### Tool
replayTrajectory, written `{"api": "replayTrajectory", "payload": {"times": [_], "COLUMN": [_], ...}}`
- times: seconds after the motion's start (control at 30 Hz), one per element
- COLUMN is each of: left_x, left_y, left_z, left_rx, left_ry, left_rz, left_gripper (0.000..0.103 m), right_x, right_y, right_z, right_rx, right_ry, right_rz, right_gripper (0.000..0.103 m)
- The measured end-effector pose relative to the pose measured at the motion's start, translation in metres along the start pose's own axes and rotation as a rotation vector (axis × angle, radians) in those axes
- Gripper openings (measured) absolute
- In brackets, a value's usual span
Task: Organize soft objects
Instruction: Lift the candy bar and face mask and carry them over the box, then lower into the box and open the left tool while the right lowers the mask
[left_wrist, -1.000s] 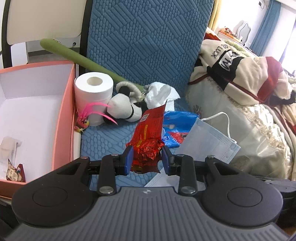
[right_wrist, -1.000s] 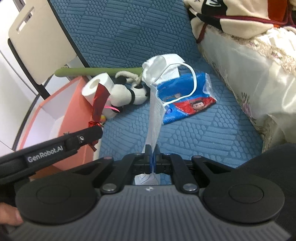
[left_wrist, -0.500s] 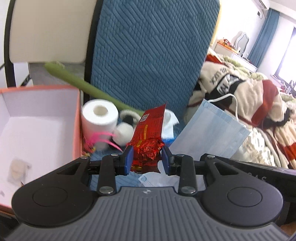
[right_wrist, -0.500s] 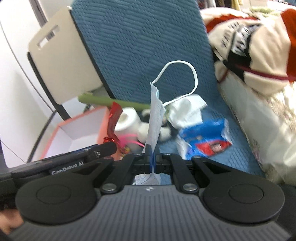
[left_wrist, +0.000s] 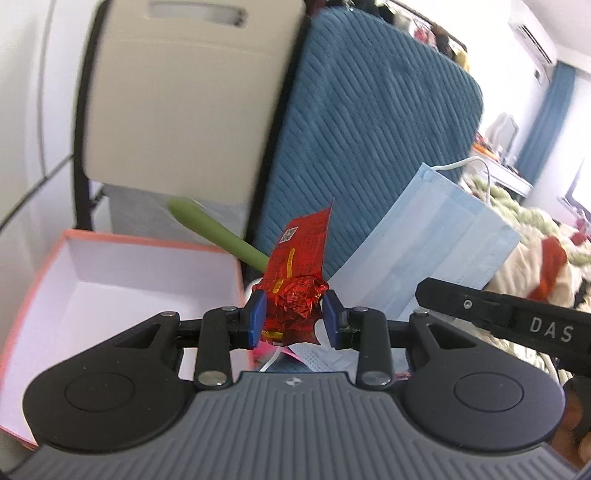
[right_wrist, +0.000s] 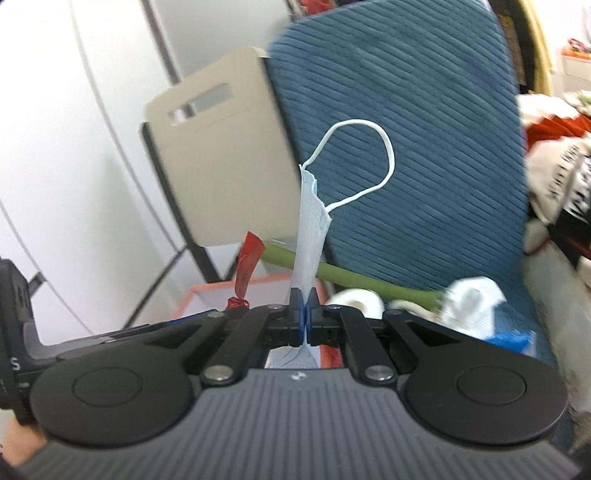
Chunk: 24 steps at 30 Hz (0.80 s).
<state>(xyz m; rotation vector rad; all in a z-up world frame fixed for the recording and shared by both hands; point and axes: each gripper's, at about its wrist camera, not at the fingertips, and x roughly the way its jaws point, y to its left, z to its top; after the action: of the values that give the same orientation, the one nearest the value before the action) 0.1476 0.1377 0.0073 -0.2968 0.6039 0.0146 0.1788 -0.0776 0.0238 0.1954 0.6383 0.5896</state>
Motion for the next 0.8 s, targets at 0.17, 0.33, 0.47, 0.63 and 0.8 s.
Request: {"api": "replayTrajectory", "payload": {"times": [0.17, 0.33, 0.47, 0.63, 0.8], "left_x": [-0.019, -0.03, -0.028, -0.017, 0.0], "left_y": [0.032, 0.066, 0.098, 0.141, 0.174], "left_z": [0.012, 0.008, 0.0, -0.015, -0.03], "left_rx": [-0.017, -0.045, -0.074, -0.115, -0.143], "left_ry": [-0.034, -0.029, 0.007, 0.07, 0.137], "left_rz": [0.054, 0.113, 0.163, 0.209, 0.234], "left_gripper": [0.038, 0.038, 0.038, 0.038, 0.038], "right_x": [0.012, 0.038, 0.074, 0.119, 0.159], "right_y": [0.034, 0.061, 0.078, 0.092, 0.094], "right_z": [0.007, 0.006, 0.0, -0.02, -0.051], "right_rx": [-0.045, -0.059, -0.062, -0.067, -0.041], "right_ry": [-0.001, 0.042, 0.143, 0.278, 0.405], "right_rz": [0.06, 0.11, 0.135, 0.138, 0.097], "right_gripper": [0.005, 0.005, 0.005, 0.005, 0.005]}}
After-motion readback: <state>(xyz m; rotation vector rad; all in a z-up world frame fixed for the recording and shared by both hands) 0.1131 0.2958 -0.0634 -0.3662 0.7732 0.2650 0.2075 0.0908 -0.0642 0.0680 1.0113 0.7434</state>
